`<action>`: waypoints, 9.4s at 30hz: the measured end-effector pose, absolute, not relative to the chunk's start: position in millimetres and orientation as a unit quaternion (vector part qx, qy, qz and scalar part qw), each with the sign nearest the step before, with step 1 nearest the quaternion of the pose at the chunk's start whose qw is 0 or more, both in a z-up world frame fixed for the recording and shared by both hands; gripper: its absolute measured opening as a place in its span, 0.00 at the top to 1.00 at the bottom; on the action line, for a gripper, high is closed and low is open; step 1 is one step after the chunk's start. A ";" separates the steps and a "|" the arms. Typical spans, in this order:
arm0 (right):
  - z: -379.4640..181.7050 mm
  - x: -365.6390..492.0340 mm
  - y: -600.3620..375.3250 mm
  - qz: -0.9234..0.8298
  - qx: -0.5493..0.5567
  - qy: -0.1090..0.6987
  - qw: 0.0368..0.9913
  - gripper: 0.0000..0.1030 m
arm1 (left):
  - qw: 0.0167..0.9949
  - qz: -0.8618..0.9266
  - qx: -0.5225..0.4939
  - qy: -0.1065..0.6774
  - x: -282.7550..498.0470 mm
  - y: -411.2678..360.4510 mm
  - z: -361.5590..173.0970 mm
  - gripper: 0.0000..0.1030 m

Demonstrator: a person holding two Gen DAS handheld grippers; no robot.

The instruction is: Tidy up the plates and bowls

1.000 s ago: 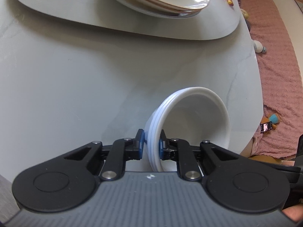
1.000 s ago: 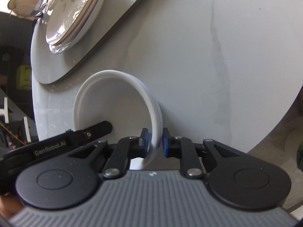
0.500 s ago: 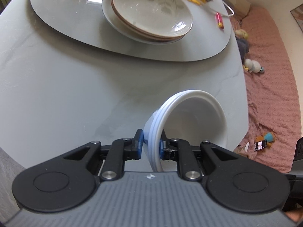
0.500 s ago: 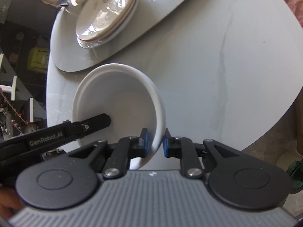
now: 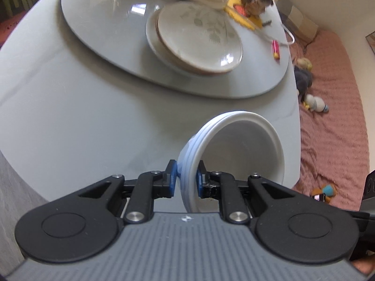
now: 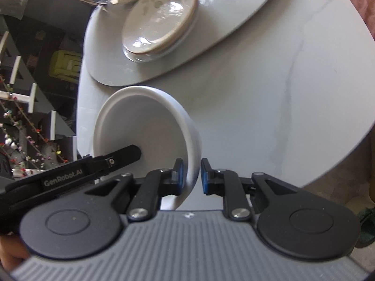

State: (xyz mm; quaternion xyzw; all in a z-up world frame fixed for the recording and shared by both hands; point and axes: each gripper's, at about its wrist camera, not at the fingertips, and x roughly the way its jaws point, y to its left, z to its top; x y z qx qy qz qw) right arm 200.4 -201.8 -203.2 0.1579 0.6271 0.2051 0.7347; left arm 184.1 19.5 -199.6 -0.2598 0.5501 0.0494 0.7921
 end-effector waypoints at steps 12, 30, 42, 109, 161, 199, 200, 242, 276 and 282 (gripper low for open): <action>-175.2 262.4 -169.6 0.212 0.139 0.604 0.755 0.82 | 0.805 0.036 -0.294 0.513 250.3 60.2 -180.8 0.82; -186.3 370.5 -116.1 0.194 0.117 0.616 0.754 0.82 | 0.797 0.040 -0.321 0.511 364.5 113.5 -210.5 0.82; -206.7 404.8 -103.0 0.167 0.113 0.625 0.754 0.82 | 0.780 0.034 -0.333 0.529 406.7 126.4 -237.0 0.81; -103.6 275.4 -179.3 0.224 0.098 0.451 0.858 0.75 | 0.886 0.056 -0.198 0.415 254.6 66.0 -76.7 0.55; -16.7 10.8 -220.4 0.184 0.051 0.291 0.938 0.75 | 0.941 0.008 -0.108 0.321 -8.9 15.9 10.0 0.51; -28.1 7.5 -236.2 0.178 0.015 0.319 0.931 0.74 | 0.933 0.080 -0.091 0.338 -42.0 -6.9 7.9 0.13; -27.9 7.3 -236.2 0.179 0.015 0.319 0.931 0.65 | 0.933 0.080 -0.094 0.338 -42.0 -6.1 8.4 0.12; -26.1 9.9 -238.4 0.183 0.013 0.294 0.938 0.10 | 0.935 0.080 -0.106 0.328 -47.5 -5.1 13.9 0.07; -28.8 9.4 -241.2 0.180 0.020 0.304 0.935 0.10 | 0.937 0.072 -0.093 0.330 -45.1 -10.9 13.1 0.07; -30.6 9.1 -240.6 0.180 0.019 0.303 0.935 0.10 | 0.937 0.069 -0.092 0.329 -44.8 -11.2 13.6 0.07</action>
